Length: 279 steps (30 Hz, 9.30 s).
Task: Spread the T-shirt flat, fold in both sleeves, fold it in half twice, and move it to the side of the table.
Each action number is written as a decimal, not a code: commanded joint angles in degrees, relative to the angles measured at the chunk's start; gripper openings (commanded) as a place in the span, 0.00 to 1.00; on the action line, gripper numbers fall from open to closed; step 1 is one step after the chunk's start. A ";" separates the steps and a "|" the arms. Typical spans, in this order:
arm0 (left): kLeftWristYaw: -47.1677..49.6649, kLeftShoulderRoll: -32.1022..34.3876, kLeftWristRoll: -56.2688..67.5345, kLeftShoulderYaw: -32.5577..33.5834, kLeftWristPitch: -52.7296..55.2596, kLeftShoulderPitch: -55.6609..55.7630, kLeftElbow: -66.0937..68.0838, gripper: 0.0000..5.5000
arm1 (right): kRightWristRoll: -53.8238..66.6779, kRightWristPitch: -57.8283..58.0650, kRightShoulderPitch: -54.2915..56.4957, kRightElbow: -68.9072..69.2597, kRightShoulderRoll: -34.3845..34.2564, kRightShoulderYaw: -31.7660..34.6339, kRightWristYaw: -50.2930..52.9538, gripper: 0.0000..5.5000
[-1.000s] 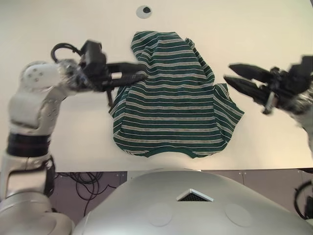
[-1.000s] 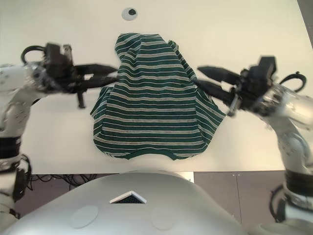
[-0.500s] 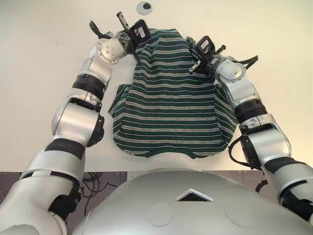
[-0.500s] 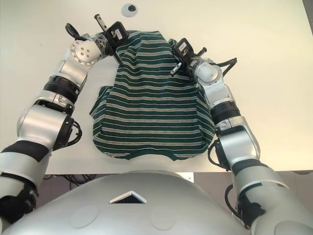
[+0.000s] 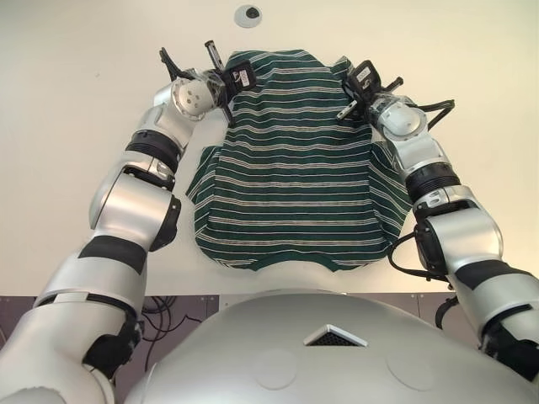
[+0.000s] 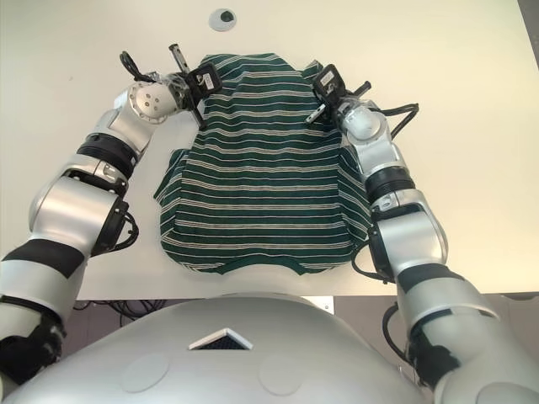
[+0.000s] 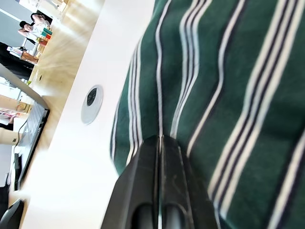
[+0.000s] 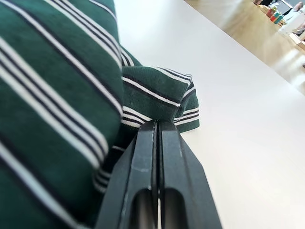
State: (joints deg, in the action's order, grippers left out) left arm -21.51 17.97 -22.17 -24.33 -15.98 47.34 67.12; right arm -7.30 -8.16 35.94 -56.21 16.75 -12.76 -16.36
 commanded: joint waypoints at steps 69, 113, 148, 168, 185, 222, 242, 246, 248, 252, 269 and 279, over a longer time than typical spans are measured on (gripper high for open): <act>-37.50 33.27 43.98 24.49 49.67 -57.95 -73.35 0.01 | -13.11 -4.65 -33.70 45.04 -2.28 6.10 19.14 0.00; -47.73 33.79 41.26 23.55 42.15 -53.00 -61.98 0.36 | -15.59 -2.05 -36.24 48.28 -1.88 5.24 18.67 0.00; -56.97 31.47 48.58 30.38 34.80 -49.24 -62.40 0.01 | -16.33 0.42 -37.73 51.91 -1.18 5.90 18.52 0.00; -35.67 20.87 32.92 7.43 38.24 -53.45 -77.18 0.17 | 16.44 26.19 -58.79 80.21 -2.46 19.44 1.65 0.19; -33.60 18.29 39.62 15.34 27.43 -55.21 -85.11 0.23 | 26.58 41.65 -75.60 86.79 4.63 23.63 -9.99 0.34; -34.73 24.18 33.52 26.15 10.33 -63.93 -78.70 0.46 | 4.81 24.84 -79.34 108.11 15.50 0.01 -20.90 0.32; -42.87 36.98 27.86 27.95 4.05 -79.50 -80.76 0.74 | -13.18 3.61 -87.57 89.05 24.07 9.72 -22.13 0.59; -41.89 35.52 25.71 24.33 2.64 -76.88 -82.18 0.74 | -15.66 3.92 -84.32 87.10 23.46 6.88 -19.76 0.59; -41.28 35.00 24.02 22.22 2.22 -75.51 -82.13 0.75 | -16.35 4.28 -83.94 86.63 23.95 5.81 -19.28 0.56; -40.94 35.23 22.24 18.74 3.02 -73.56 -82.11 0.65 | -17.74 5.04 -84.62 85.96 24.93 4.39 -18.49 0.42; -43.32 40.19 21.53 11.88 13.52 -67.78 -81.42 0.22 | -13.15 5.42 -84.50 90.06 25.55 6.14 -18.88 0.00; -54.50 46.65 49.92 27.56 22.10 -78.28 -100.51 0.02 | 3.27 7.43 -101.20 108.46 29.20 18.47 -31.37 0.00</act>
State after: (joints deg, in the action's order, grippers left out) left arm -74.06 63.40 21.85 -0.74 4.22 -28.63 -28.95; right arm -7.22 -0.93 -61.30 47.82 44.82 2.68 -45.43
